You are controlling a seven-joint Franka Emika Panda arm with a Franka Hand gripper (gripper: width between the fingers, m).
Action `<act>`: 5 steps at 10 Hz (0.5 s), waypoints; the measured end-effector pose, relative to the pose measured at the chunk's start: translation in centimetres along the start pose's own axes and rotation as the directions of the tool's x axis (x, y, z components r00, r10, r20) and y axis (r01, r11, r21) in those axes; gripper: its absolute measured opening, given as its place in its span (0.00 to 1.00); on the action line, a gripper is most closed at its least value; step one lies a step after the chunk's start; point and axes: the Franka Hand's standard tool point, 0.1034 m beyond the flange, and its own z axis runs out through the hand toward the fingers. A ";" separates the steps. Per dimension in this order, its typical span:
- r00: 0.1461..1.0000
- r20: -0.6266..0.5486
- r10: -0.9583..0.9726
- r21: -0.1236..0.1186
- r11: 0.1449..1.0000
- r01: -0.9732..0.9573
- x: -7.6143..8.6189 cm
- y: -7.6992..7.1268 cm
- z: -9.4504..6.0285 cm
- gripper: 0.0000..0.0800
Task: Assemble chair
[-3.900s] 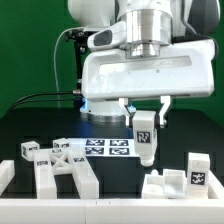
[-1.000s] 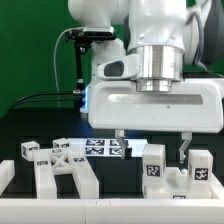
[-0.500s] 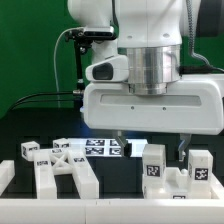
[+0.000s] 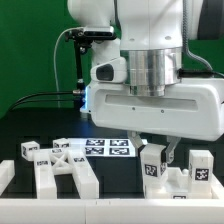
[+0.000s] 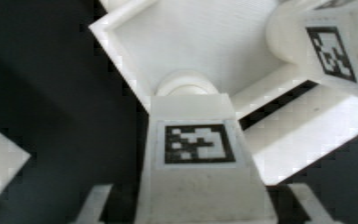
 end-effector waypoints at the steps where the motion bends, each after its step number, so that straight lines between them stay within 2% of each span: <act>1: 0.995 -0.004 0.100 0.001 0.995 -0.100 -0.1 -0.1 0.0 0.36; 3: 0.930 -0.019 0.367 0.001 0.930 -0.367 -0.7 -0.3 0.1 0.36; 4: 0.865 -0.022 0.502 0.004 0.865 -0.502 -0.9 -0.5 0.1 0.36; 5: 0.782 -0.030 0.622 0.019 0.783 -0.622 -0.9 -0.6 0.1 0.36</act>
Offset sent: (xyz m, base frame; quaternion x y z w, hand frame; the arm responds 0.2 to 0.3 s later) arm -0.0162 0.0167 -0.0038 -0.0332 0.0118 0.2859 0.9576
